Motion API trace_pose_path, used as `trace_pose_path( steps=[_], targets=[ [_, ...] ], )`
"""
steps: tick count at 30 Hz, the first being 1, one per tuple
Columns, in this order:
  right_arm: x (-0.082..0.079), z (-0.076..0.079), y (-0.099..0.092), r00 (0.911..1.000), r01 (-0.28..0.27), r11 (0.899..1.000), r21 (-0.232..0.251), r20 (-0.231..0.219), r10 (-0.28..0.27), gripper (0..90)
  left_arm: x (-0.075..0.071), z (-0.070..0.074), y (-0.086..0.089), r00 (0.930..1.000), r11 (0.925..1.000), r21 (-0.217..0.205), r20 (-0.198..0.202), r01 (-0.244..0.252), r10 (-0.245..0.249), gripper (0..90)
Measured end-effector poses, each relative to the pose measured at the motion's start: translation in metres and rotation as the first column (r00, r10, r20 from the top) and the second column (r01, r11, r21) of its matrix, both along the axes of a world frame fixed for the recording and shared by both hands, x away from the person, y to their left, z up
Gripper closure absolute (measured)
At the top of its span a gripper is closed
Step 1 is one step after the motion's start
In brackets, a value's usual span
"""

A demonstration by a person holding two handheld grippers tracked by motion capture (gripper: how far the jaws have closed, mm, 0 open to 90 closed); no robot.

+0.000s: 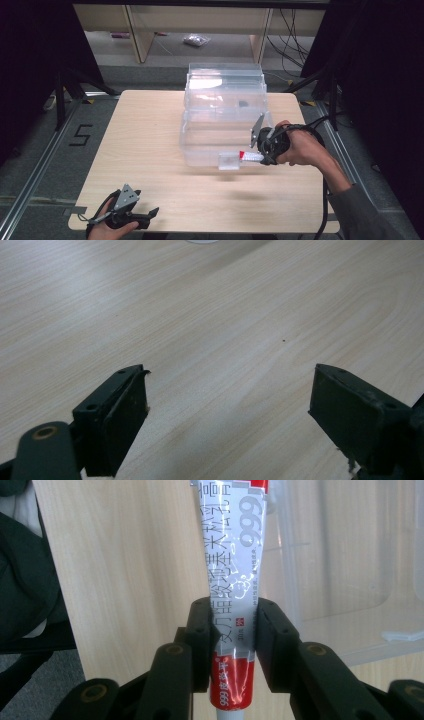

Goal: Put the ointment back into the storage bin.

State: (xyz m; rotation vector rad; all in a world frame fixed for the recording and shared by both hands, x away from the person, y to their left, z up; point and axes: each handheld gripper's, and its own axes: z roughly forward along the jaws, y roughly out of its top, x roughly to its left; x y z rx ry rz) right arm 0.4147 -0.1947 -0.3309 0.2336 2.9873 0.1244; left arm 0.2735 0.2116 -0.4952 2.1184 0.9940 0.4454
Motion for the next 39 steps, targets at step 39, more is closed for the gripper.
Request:
trace_pose_path(
  steps=[39],
  targets=[
    [0.073, -0.021, 0.007, 0.9993, 0.015, 1.000, -0.018, -0.033, -0.015, 70.6, 0.001, -0.001, 0.000, 1.0000, 0.9999, -0.015, 0.001, 0.005, -0.005, 15.0]
  ],
)
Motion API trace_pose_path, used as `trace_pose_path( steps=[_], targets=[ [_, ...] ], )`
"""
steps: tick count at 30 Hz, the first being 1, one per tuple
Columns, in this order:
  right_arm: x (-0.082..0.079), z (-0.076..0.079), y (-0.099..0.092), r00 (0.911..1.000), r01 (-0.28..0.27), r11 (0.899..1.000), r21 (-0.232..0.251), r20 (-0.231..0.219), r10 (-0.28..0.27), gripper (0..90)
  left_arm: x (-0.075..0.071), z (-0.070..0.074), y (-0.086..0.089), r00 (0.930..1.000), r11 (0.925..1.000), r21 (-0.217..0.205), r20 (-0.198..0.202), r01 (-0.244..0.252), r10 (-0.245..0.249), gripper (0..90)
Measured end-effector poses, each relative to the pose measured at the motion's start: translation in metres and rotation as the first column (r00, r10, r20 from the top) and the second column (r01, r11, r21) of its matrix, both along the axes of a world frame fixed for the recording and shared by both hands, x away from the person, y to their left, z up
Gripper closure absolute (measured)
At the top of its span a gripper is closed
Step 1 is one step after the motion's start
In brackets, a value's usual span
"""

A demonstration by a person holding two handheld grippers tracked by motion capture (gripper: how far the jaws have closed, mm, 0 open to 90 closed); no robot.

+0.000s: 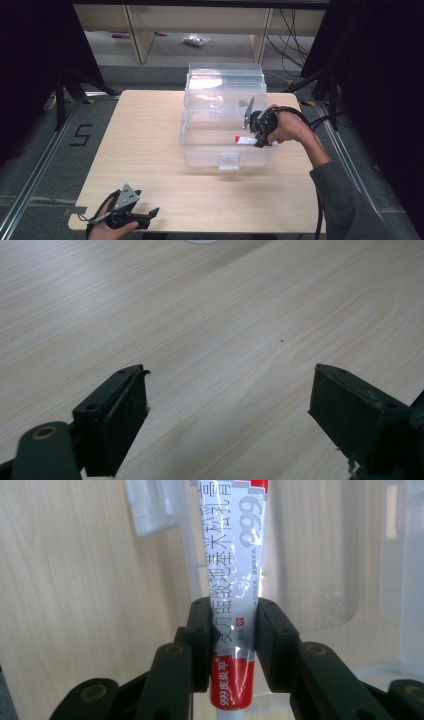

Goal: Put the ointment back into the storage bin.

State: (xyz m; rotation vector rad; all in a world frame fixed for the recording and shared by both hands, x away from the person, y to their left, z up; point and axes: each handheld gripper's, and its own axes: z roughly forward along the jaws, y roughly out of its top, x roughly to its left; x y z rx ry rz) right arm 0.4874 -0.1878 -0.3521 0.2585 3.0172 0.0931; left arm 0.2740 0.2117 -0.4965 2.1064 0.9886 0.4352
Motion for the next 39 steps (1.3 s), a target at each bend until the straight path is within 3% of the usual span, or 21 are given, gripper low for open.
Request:
trace_pose_path(
  steps=[12, 14, 20, 21, 24, 25, 27, 30, 35, 37, 39],
  targets=[
    [0.016, -0.013, 0.003, 0.9999, 0.005, 1.000, -0.006, -0.014, -0.005, 70.6, 0.001, -0.001, 0.000, 1.0000, 0.9999, -0.010, -0.005, -0.003, 0.002, 15.0],
    [0.020, -0.016, 0.003, 0.9998, -0.015, 1.000, -0.002, -0.011, 0.015, 70.6, 0.001, -0.001, 0.000, 1.0000, 1.0000, -0.007, -0.006, 0.001, -0.001, 15.0],
    [0.022, -0.020, 0.002, 0.9994, 0.025, 0.999, -0.025, -0.024, -0.026, 70.5, 0.001, -0.001, 0.000, 1.0000, 1.0000, -0.010, -0.006, -0.001, 0.001, 15.0],
    [0.024, -0.022, 0.002, 0.9998, -0.005, 1.000, -0.013, -0.018, 0.005, 70.5, 0.001, -0.001, 0.000, 1.0000, 0.9999, -0.010, -0.005, -0.002, 0.001, 15.0],
    [0.022, -0.023, 0.003, 0.9993, 0.025, 0.999, -0.033, -0.025, -0.026, 70.5, 0.001, -0.001, 0.000, 1.0000, 1.0000, -0.007, -0.007, 0.001, -0.001, 15.0],
    [0.025, -0.025, 0.003, 0.9996, -0.022, 1.000, -0.012, -0.015, 0.022, 70.5, 0.001, -0.001, 0.000, 1.0000, 1.0000, -0.008, -0.007, 0.000, -0.001, 15.0],
    [0.024, -0.026, 0.003, 0.9993, 0.022, 0.999, -0.030, -0.028, -0.023, 70.5, 0.001, -0.001, -0.001, 1.0000, 0.9999, -0.013, -0.005, -0.004, 0.004, 15.0],
    [0.023, -0.029, 0.004, 0.9980, 0.046, 0.999, -0.019, -0.043, -0.047, 70.5, 0.001, -0.001, 0.000, 1.0000, 1.0000, -0.005, -0.005, -0.006, 0.006, 15.0],
    [0.026, -0.035, 0.001, 0.9984, 0.031, 0.999, -0.010, -0.048, -0.031, 70.5, 0.001, -0.001, -0.001, 1.0000, 0.9999, -0.014, -0.004, -0.003, 0.003, 15.0],
    [0.024, -0.037, 0.000, 0.9971, 0.055, 0.998, -0.018, -0.052, -0.056, 70.5, 0.001, -0.001, 0.000, 1.0000, 1.0000, -0.008, -0.007, 0.000, 0.000, 15.0],
    [0.027, -0.039, 0.000, 0.9984, 0.025, 1.000, -0.010, -0.050, -0.025, 70.5, 0.001, -0.001, 0.000, 1.0000, 1.0000, -0.007, -0.007, 0.001, -0.001, 15.0]
  ],
)
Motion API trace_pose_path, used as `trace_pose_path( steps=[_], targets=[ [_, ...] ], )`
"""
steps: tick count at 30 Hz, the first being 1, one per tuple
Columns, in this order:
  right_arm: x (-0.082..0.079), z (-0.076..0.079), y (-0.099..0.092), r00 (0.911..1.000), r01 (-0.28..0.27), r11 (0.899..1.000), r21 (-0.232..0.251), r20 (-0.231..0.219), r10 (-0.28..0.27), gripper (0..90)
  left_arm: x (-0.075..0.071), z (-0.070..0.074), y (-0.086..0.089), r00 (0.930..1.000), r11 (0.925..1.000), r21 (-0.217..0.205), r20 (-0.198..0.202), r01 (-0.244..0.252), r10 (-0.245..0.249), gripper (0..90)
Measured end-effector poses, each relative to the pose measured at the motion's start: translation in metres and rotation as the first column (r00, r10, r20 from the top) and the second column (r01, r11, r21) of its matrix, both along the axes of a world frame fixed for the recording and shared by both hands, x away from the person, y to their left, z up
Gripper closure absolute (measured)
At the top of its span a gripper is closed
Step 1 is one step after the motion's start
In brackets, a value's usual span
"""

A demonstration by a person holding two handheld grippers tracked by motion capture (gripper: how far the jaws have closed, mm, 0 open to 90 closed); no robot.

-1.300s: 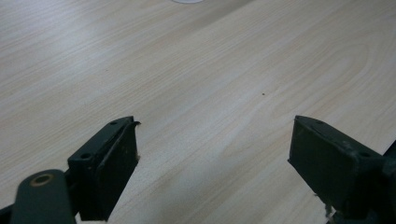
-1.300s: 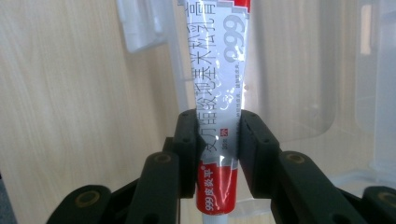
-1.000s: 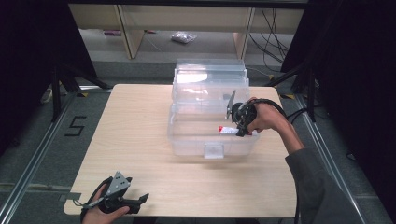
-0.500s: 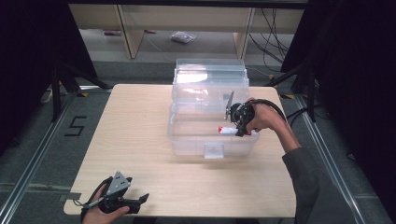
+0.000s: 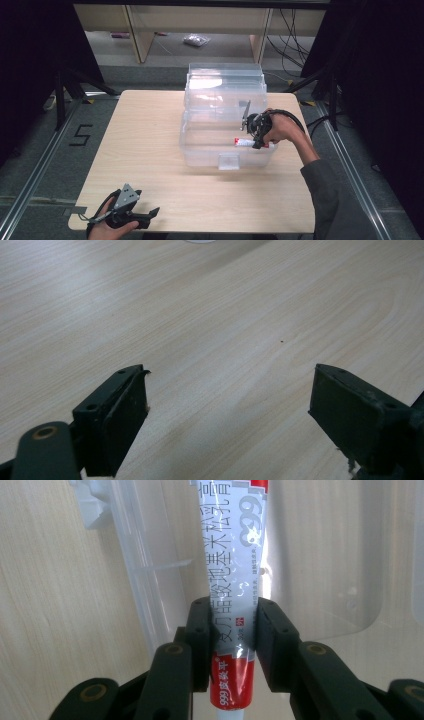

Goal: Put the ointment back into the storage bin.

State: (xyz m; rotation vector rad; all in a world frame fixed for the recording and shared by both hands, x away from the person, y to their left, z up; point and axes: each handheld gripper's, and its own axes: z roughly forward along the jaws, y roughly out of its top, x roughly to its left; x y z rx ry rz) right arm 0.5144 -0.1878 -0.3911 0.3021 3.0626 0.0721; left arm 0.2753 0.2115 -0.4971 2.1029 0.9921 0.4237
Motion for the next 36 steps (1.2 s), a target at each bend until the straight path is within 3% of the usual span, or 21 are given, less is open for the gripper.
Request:
trace_pose_path(
  steps=[2, 3, 6, 9, 11, 13, 15, 19, 22, 25, 26, 29, 30, 36],
  targets=[
    [-0.001, 0.000, 0.000, 0.9995, 0.031, 0.999, -0.013, -0.007, -0.031, 70.5, 0.000, 0.000, 0.000, 1.0000, 1.0000, 0.000, 0.000, 0.000, 0.000, 15.0],
    [0.002, -0.001, 0.000, 0.9999, -0.011, 1.000, 0.004, -0.002, 0.011, 70.5, 0.000, 0.000, 0.000, 1.0000, 1.0000, -0.003, 0.000, -0.002, 0.002, 15.0],
    [0.001, -0.002, 0.001, 0.9997, 0.018, 1.000, -0.017, -0.014, -0.018, 70.5, 0.000, 0.000, 0.000, 1.0000, 1.0000, -0.005, 0.001, -0.004, 0.004, 15.0],
    [0.003, -0.004, 0.000, 1.0000, 0.001, 1.000, -0.002, -0.004, -0.001, 70.5, 0.000, 0.000, 0.000, 1.0000, 1.0000, -0.006, 0.002, -0.003, 0.003, 15.0],
    [0.001, -0.003, 0.001, 0.9990, 0.041, 0.999, -0.013, -0.014, -0.041, 70.5, 0.000, 0.000, 0.000, 1.0000, 1.0000, -0.002, 0.001, 0.000, 0.000, 15.0],
    [0.003, -0.005, 0.000, 0.9995, 0.019, 1.000, -0.013, -0.025, -0.019, 70.5, 0.000, 0.000, 0.000, 1.0000, 1.0000, 0.002, 0.006, 0.007, -0.007, 15.0],
    [0.002, -0.007, 0.000, 0.9987, 0.045, 0.999, -0.023, -0.023, -0.045, 70.4, 0.000, 0.000, -0.001, 1.0000, 1.0000, -0.006, 0.000, -0.003, 0.003, 15.0],
    [0.006, -0.014, -0.004, 0.9989, 0.010, 1.000, 0.000, -0.045, -0.010, 70.4, 0.000, 0.000, -0.001, 1.0000, 1.0000, -0.006, 0.002, -0.004, 0.004, 15.0],
    [0.008, -0.017, -0.007, 0.9994, 0.010, 1.000, 0.011, -0.034, -0.009, 69.6, 0.000, 0.000, 0.000, 1.0000, 1.0000, 0.000, -0.001, 0.001, -0.001, 15.0],
    [0.006, -0.014, -0.007, 0.9987, 0.038, 0.999, 0.015, -0.036, -0.037, 67.3, 0.000, 0.000, 0.000, 1.0000, 1.0000, 0.000, 0.000, 0.001, -0.001, 15.0],
    [0.004, -0.011, -0.007, 0.9966, 0.075, 0.997, 0.005, -0.033, -0.075, 66.9, 0.000, 0.000, 0.000, 1.0000, 1.0000, 0.002, -0.004, -0.001, 0.001, 15.0],
    [0.006, -0.007, -0.008, 0.9980, 0.056, 0.998, 0.028, -0.032, -0.055, 66.3, 0.000, 0.000, 0.000, 1.0000, 1.0000, 0.000, 0.000, 0.002, -0.002, 15.0],
    [0.004, -0.006, -0.008, 0.9964, 0.082, 0.996, 0.032, -0.025, -0.081, 66.1, 0.000, 0.000, 0.000, 1.0000, 1.0000, 0.000, 0.000, 0.001, -0.001, 15.0],
    [0.004, -0.001, -0.010, 0.9961, 0.088, 0.994, 0.062, -0.005, -0.088, 64.7, 0.000, 0.000, 0.000, 1.0000, 1.0000, -0.003, 0.001, -0.004, 0.004, 15.0]
  ],
)
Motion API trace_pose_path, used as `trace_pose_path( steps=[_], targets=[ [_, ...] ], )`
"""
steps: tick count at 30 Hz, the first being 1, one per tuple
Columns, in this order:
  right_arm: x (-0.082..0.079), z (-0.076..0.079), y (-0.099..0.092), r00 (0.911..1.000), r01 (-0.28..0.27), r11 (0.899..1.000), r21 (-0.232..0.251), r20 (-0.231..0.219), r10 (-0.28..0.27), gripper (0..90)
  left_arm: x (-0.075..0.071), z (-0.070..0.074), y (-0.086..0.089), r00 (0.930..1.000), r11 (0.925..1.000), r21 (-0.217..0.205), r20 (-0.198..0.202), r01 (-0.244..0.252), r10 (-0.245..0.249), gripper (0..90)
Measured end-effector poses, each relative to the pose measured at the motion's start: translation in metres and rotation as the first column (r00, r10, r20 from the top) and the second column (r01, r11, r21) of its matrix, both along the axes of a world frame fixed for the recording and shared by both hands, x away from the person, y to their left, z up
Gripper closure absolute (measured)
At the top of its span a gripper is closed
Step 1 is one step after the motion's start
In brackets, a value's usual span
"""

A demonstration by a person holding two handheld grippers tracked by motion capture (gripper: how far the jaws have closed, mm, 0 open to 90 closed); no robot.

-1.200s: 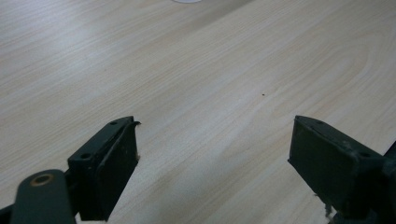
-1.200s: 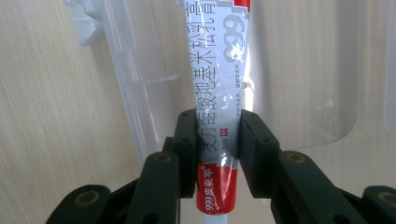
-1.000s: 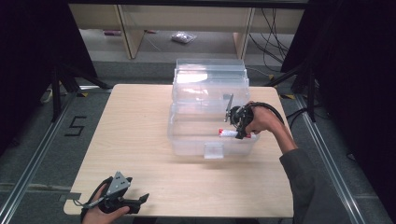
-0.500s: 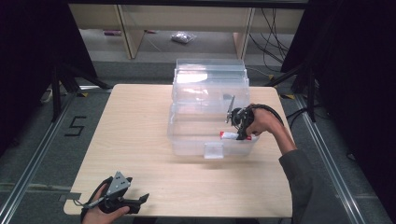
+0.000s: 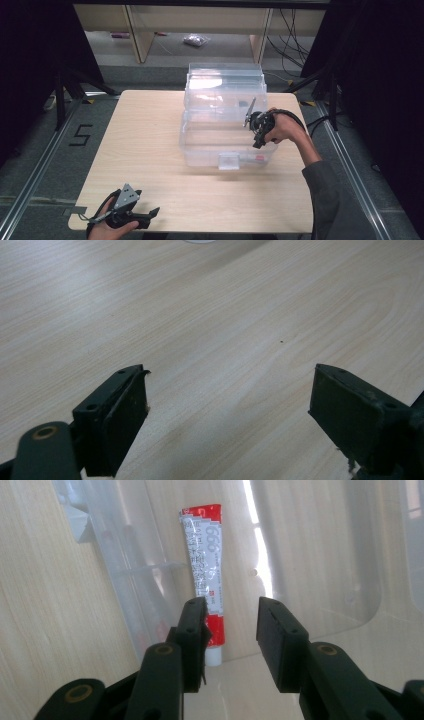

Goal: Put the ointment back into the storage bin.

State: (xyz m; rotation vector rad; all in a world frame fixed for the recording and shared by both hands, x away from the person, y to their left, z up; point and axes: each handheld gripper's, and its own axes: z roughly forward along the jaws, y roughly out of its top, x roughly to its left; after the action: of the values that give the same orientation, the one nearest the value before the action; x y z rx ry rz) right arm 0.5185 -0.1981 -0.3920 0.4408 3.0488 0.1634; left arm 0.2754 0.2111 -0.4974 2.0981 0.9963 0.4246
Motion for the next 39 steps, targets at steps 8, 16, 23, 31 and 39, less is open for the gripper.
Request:
trace_pose_path(
  steps=[8, 16, 23, 31, 39],
  targets=[
    [-0.001, 0.012, -0.005, 0.9956, 0.077, 0.995, 0.056, 0.048, -0.080, 53.0, 0.000, 0.000, 0.000, 1.0000, 1.0000, 0.006, -0.005, 0.002, -0.002, 15.0],
    [-0.013, 0.031, -0.008, 0.9801, 0.159, 0.972, 0.173, 0.091, -0.176, 43.5, 0.000, 0.000, -0.001, 1.0000, 1.0000, 0.001, -0.004, -0.003, 0.003, 15.0],
    [-0.018, 0.034, -0.008, 0.9712, 0.185, 0.954, 0.238, 0.104, -0.214, 37.6, 0.000, 0.000, 0.000, 1.0000, 1.0000, 0.004, -0.003, 0.002, -0.002, 15.0],
    [-0.027, 0.040, -0.011, 0.9540, 0.237, 0.929, 0.285, 0.113, -0.278, 31.8, 0.000, 0.001, 0.000, 1.0000, 1.0000, 0.006, -0.004, 0.001, -0.001, 15.0],
    [-0.036, 0.037, -0.015, 0.9499, 0.239, 0.918, 0.317, 0.119, -0.289, 31.5, 0.000, 0.000, 0.000, 1.0000, 1.0000, 0.006, -0.005, -0.002, 0.002, 15.0]
  ],
)
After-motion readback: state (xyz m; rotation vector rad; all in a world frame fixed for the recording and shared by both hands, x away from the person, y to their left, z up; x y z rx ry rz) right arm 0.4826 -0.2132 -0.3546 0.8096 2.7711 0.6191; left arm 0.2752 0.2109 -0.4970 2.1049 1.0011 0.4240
